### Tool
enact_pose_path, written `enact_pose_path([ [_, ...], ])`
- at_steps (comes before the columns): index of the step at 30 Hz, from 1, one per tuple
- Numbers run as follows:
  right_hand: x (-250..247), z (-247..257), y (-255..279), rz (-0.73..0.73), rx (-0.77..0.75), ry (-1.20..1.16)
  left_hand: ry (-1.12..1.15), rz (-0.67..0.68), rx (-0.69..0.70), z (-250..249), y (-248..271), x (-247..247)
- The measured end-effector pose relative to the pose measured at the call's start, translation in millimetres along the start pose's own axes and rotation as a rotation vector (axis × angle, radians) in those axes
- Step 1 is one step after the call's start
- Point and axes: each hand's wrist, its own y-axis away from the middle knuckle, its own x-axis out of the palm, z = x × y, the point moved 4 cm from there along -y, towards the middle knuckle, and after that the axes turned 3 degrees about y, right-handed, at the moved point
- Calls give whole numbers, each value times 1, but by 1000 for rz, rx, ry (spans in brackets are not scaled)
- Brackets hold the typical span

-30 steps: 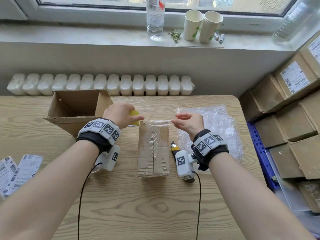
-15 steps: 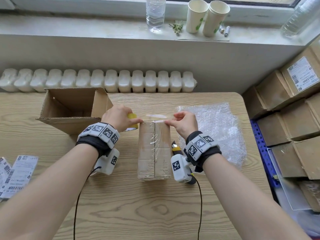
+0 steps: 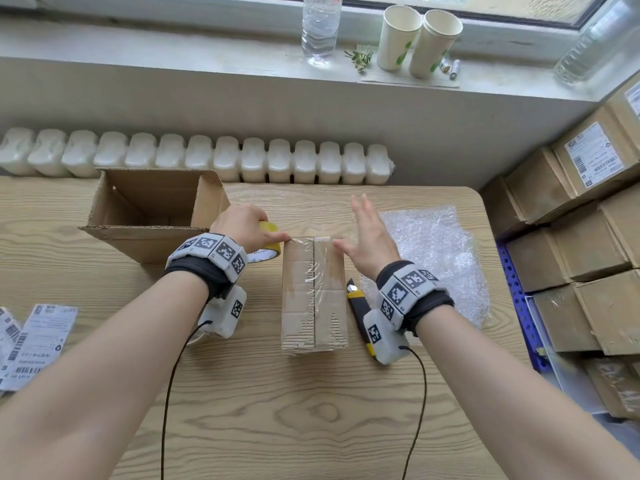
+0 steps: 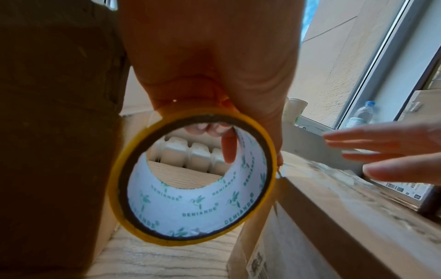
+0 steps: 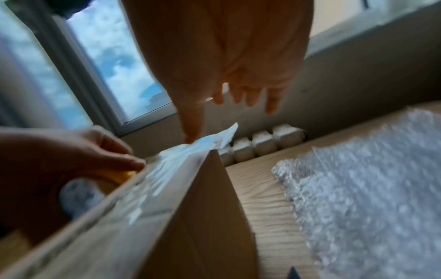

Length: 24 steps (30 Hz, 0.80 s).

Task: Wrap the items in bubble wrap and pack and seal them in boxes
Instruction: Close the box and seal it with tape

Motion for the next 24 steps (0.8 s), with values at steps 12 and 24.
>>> enact_pose_path([
  [12, 53, 17, 29, 334, -353, 409, 170, 91, 76, 2, 4, -3],
  [24, 54, 14, 28, 367, -373, 445, -144, 215, 33, 20, -6, 2],
])
